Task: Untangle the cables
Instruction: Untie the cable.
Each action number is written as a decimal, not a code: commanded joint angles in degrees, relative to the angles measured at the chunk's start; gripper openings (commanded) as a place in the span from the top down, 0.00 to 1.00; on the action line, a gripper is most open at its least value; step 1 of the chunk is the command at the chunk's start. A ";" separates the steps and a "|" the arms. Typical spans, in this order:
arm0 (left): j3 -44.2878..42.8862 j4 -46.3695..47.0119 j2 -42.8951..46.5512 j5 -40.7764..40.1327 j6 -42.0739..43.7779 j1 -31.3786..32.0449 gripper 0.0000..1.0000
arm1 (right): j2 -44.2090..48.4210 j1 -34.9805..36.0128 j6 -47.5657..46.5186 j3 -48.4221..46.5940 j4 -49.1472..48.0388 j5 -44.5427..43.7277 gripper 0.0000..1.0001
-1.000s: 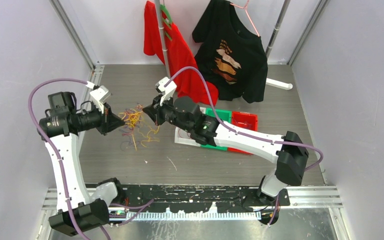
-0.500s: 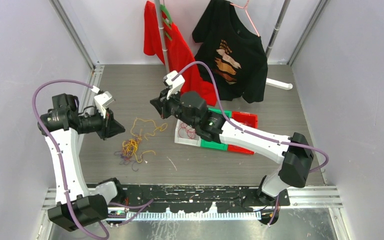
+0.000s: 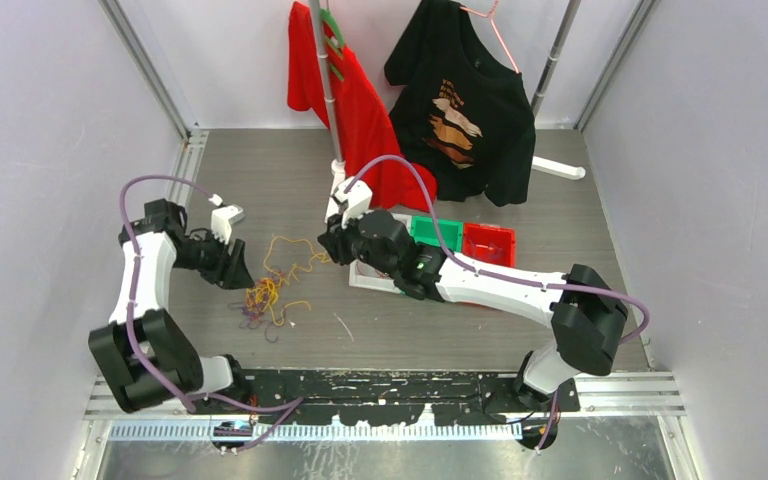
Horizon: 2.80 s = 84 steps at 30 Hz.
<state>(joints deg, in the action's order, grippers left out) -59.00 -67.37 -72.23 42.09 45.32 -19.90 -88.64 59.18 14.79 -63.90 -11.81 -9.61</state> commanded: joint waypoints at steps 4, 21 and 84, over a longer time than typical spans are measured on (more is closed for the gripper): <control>5.49 16.00 -5.22 -7.34 -2.10 3.00 0.40 | 0.76 0.25 1.41 2.96 -7.07 -2.07 0.66; 4.12 21.06 -18.10 -4.31 -2.78 5.87 0.67 | 0.37 0.72 5.65 6.29 -10.44 -1.73 0.75; -33.71 -31.14 2.60 22.74 -5.40 7.13 1.00 | -13.76 7.32 -10.80 6.85 -42.57 -27.55 0.61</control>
<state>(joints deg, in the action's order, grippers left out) -89.10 -91.20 -69.43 64.62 36.77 -13.08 -103.92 67.33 5.82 -58.92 -48.51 -31.16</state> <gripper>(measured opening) 0.013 0.420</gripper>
